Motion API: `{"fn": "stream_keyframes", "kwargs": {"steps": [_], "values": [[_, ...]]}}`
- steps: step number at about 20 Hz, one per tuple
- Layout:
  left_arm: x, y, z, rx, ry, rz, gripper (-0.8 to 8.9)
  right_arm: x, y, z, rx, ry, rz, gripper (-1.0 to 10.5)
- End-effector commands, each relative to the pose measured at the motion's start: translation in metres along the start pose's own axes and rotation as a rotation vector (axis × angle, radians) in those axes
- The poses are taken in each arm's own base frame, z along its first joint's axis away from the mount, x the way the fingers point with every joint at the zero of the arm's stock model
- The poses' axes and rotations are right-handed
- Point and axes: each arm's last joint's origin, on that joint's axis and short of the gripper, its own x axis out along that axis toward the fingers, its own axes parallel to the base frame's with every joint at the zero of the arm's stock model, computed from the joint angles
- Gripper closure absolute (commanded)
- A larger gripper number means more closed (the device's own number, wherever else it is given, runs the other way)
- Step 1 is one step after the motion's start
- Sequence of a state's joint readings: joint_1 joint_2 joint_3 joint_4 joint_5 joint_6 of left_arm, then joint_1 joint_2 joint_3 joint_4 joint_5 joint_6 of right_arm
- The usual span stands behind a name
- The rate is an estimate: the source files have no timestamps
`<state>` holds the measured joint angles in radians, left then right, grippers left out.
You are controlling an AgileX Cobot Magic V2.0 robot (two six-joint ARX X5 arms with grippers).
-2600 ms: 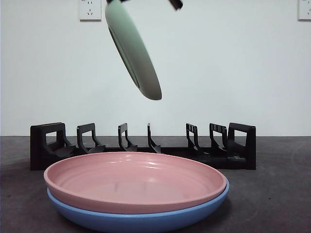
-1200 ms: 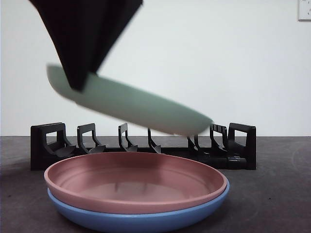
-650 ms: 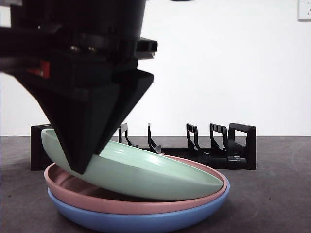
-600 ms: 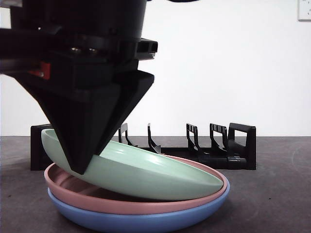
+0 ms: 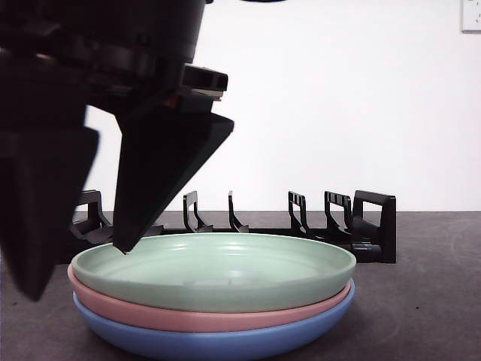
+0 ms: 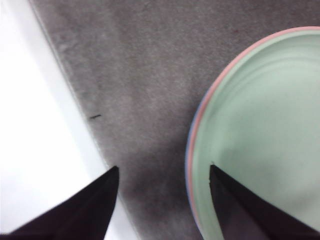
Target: Place the plate
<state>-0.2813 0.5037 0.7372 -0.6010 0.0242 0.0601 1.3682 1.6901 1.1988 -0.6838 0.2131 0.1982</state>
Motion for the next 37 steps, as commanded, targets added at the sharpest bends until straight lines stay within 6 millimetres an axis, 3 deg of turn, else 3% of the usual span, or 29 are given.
{"fn": "stream_keyframes", "kwargs": {"steps": [1, 6, 10, 13, 17, 23, 27, 28, 29, 37], "values": [[-0.001, 0.0, 0.003, 0.0, -0.017, 0.002, 5.32, -0.015, 0.005, 0.009, -0.006, -0.101, 0.033, 6.4], [-0.001, 0.0, 0.003, 0.0, -0.017, 0.002, 5.32, -0.064, -0.021, 0.019, -0.01, -0.327, 0.034, 6.4], [-0.001, 0.0, 0.004, 0.0, -0.017, 0.002, 5.32, -0.09, -0.069, 0.011, 0.038, -0.4, -0.053, 6.4], [-0.001, 0.0, 0.004, 0.0, -0.017, 0.002, 5.32, -0.097, -0.117, -0.013, 0.13, -0.428, -0.155, 6.4], [0.0, 0.0, 0.004, 0.0, -0.02, 0.002, 5.32, -0.103, -0.177, -0.069, 0.245, -0.461, -0.287, 6.4], [0.006, 0.001, 0.009, -0.019, -0.049, 0.002, 5.32, -0.131, -0.242, -0.127, 0.46, -0.477, -0.522, 6.4], [0.008, 0.001, 0.01, -0.024, -0.054, 0.003, 5.36, -0.133, -0.252, -0.142, 0.533, -0.42, -0.557, 6.6], [0.008, 0.001, 0.011, -0.024, -0.058, 0.002, 6.32, -0.133, -0.252, -0.142, 0.541, -0.424, -0.558, 8.7], [0.008, 0.001, 0.011, -0.021, -0.059, 0.001, 7.95, -0.133, -0.252, -0.142, 0.542, -0.428, -0.557, 9.1], [0.005, 0.001, 0.014, -0.016, -0.098, 0.001, 8.06, -0.137, -0.254, -0.14, 0.542, -0.465, -0.579, 9.3]]}}
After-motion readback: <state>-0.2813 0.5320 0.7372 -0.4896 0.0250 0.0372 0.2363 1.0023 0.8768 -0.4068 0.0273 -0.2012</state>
